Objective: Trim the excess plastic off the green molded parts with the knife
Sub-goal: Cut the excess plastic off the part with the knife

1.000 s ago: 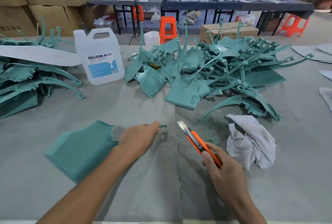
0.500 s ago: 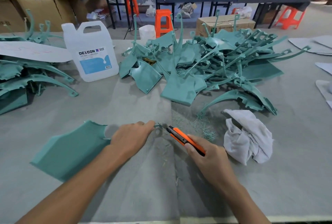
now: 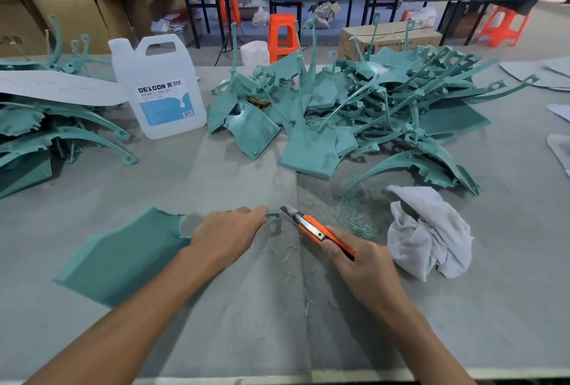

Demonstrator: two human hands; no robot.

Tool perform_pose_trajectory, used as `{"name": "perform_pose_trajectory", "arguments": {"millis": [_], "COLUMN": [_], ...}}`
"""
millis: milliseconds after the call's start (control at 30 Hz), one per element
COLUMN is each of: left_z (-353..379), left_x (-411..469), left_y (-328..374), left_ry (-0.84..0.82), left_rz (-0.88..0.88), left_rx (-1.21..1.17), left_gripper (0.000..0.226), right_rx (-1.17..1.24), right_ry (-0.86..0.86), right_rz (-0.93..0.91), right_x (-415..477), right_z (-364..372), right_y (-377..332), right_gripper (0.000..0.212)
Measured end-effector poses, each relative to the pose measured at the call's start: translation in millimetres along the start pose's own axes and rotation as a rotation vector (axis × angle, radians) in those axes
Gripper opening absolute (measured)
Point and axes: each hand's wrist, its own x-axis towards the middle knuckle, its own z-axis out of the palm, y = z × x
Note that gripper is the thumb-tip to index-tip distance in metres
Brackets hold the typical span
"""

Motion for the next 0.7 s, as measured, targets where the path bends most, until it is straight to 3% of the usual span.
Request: {"name": "perform_pose_trajectory", "arguments": {"millis": [400,700], "left_z": [2.5,-0.7], "left_x": [-0.5,-1.8], "left_y": [-1.9,-1.9], "left_ry": [0.027,0.005], "left_rz": [0.01,0.015], "left_rx": [-0.001,-0.008], "left_gripper": [0.058,0.043], "right_rx": [0.067,-0.02], "right_ry": [0.021,0.026], "right_rz": [-0.056,-0.033], "right_x": [-5.2,-5.4], "right_z": [-0.3,1.2], "right_y": [-3.4,-1.7], "right_gripper": [0.045,0.036]}}
